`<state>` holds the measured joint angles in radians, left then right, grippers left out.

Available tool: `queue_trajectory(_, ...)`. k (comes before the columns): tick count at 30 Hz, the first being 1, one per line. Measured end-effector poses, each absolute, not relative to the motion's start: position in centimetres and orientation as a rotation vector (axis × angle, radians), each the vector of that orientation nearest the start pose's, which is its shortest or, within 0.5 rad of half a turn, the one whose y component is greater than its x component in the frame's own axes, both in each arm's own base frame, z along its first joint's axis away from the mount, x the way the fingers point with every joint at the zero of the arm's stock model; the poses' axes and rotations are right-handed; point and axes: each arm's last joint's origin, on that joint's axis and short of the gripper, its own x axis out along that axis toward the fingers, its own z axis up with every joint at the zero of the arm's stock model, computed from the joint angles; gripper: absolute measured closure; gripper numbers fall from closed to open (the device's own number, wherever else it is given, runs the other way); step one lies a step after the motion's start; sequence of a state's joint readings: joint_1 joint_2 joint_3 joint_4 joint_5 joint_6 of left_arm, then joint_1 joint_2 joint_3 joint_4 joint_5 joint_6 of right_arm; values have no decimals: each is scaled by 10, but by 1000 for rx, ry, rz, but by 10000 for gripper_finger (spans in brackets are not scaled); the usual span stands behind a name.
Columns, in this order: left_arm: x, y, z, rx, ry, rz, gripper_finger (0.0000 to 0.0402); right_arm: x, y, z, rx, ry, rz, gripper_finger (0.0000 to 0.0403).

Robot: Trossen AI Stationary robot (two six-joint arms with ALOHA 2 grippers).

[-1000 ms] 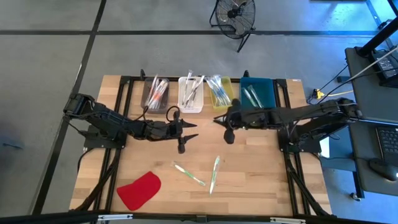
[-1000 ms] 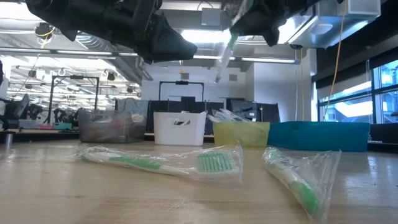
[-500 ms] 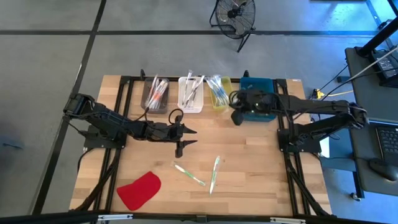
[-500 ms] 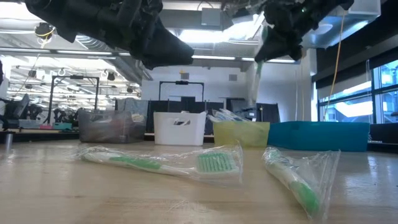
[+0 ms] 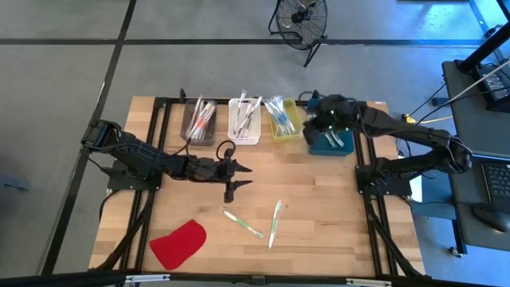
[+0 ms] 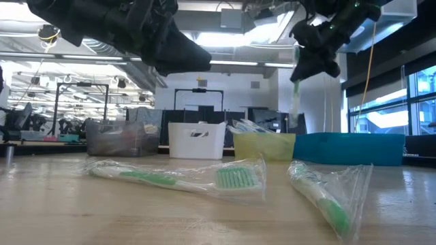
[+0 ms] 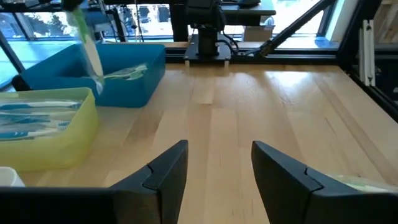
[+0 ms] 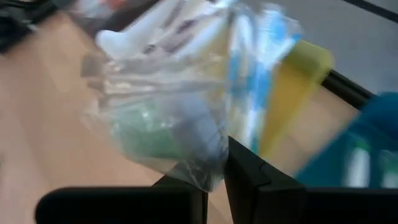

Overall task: Pick & Place Toothbrushes
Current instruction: Put the green toothbrush into the blue bin

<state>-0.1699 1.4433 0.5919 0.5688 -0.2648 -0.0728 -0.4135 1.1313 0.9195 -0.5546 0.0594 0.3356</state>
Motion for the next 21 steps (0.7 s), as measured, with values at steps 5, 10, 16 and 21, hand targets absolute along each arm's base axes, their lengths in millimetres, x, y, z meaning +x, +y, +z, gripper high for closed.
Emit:
queue_trajectory(5, 281, -45, 193, 23, 280, 84, 229, 199, -104, 303, 457, 722, -631, 377)
queue_trajectory(10, 281, -45, 193, 23, 280, 85, 229, 192, -111, 326, 471, 723, -671, 365)
queue_trajectory(16, 281, -45, 193, 24, 280, 84, 229, 181, -119, 333, 477, 775, -768, 378)
queue_trajectory(21, 281, -45, 193, 25, 280, 84, 229, 172, -125, 326, 515, 855, -839, 370)
